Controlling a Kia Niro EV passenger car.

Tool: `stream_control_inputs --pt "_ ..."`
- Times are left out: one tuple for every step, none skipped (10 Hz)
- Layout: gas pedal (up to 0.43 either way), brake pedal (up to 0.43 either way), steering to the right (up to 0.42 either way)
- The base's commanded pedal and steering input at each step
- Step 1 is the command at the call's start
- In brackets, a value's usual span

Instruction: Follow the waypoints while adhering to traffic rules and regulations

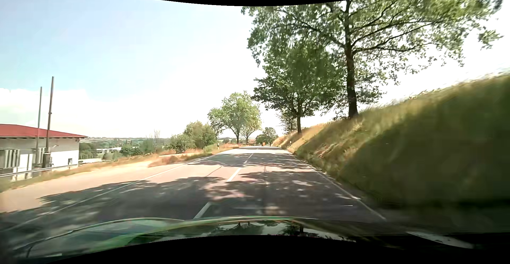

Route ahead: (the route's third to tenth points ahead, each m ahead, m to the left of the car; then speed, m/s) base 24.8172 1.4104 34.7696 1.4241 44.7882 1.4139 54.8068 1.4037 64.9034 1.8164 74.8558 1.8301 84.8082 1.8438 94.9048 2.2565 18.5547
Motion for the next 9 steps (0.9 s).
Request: stream_control_inputs --pt "0.331 0.0 -0.005" --pt "0.287 0.0 -0.005" --pt "0.26 0.0 -0.005" --pt "0.248 0.0 -0.005" --pt "0.248 0.0 -0.005" --pt "0.248 0.0 -0.006" --pt "0.24 0.0 -0.005" --pt "0.209 0.0 -0.006" --pt "0.209 0.0 -0.006"
